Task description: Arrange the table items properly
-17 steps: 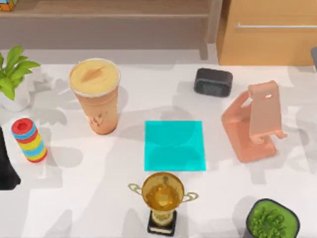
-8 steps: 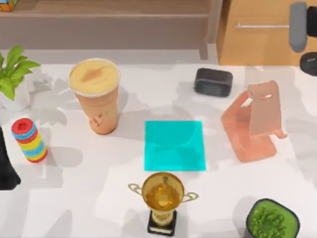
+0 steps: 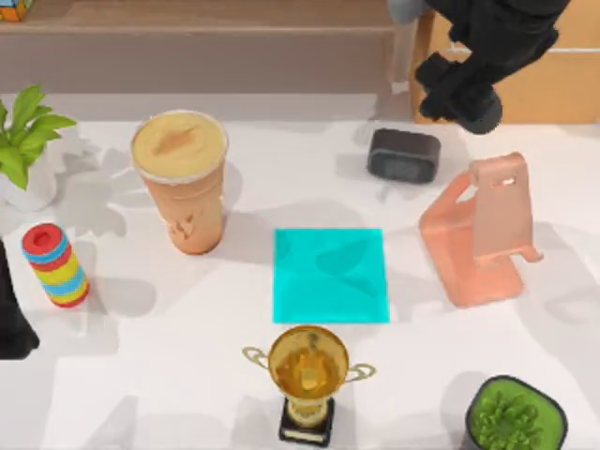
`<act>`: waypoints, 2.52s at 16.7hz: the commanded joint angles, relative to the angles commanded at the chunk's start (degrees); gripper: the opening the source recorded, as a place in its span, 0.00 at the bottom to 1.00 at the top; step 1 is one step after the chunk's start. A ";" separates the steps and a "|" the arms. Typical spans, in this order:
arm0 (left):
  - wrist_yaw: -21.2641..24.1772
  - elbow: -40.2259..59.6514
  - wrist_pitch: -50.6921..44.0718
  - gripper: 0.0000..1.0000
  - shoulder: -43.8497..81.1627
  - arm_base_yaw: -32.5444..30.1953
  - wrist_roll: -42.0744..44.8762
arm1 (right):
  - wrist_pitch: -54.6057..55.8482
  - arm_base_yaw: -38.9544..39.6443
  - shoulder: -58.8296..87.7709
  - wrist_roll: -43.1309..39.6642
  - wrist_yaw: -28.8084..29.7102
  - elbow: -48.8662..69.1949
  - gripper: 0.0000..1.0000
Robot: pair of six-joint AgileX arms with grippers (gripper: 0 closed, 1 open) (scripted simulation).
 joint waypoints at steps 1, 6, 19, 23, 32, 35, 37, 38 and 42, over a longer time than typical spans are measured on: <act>0.00 0.00 0.00 1.00 0.00 0.00 0.00 | -0.30 2.14 1.52 7.21 -0.31 0.77 0.00; 0.00 0.00 0.00 1.00 0.00 0.00 0.00 | -0.46 10.60 10.93 39.39 -2.09 2.10 0.00; 0.00 0.00 0.00 1.00 0.00 0.00 0.00 | 4.50 13.55 22.04 63.29 -2.99 1.01 0.00; 0.00 0.00 0.00 1.00 0.00 0.00 0.00 | 5.12 13.37 22.04 63.32 -3.01 0.45 0.00; 0.00 0.00 0.00 1.00 0.00 0.00 0.00 | 6.46 13.58 22.46 63.32 -2.98 -0.53 0.23; 0.00 0.00 0.00 1.00 0.00 0.00 0.00 | 6.46 13.58 22.46 63.32 -2.98 -0.53 0.45; 0.00 0.00 0.00 1.00 0.00 0.00 0.00 | 6.46 13.58 22.46 63.32 -2.98 -0.53 0.60; 0.00 0.00 0.00 1.00 0.00 0.00 0.00 | 6.46 13.58 22.46 63.32 -2.98 -0.53 0.68; 0.00 0.00 0.00 1.00 0.00 0.00 0.00 | 6.46 13.58 22.46 63.32 -2.98 -0.53 0.98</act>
